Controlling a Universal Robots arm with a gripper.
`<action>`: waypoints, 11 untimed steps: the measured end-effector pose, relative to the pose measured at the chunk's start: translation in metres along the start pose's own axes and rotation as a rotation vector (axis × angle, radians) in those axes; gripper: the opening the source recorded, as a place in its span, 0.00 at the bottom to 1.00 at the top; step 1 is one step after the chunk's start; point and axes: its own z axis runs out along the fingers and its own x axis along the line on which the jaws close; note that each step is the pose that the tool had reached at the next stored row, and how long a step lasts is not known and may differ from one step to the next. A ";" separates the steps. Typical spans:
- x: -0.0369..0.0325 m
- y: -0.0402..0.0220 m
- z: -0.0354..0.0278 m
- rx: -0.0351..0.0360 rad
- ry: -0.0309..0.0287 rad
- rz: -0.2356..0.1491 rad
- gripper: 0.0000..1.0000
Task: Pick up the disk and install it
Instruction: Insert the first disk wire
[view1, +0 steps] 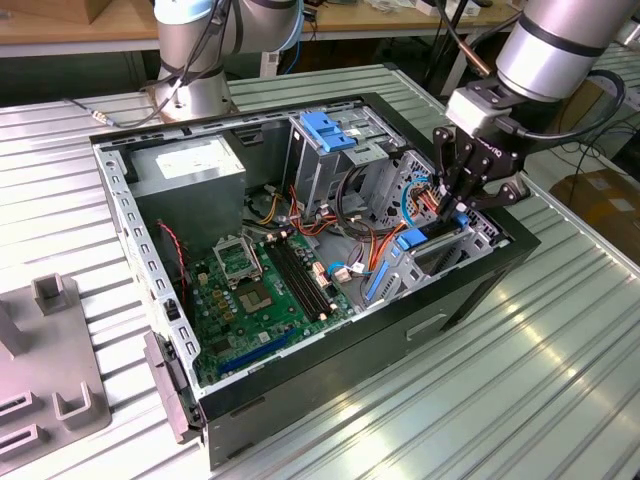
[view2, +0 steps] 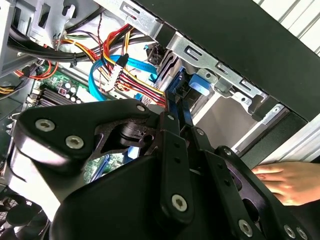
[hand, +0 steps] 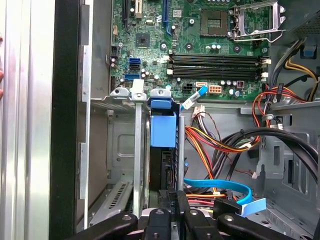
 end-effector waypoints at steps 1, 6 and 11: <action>0.0000 0.0000 -0.0006 0.0001 0.0002 0.000 0.16; 0.0020 0.0001 -0.0018 0.0000 0.0005 0.000 0.16; 0.0030 0.0003 -0.0016 0.0000 0.0004 0.001 0.16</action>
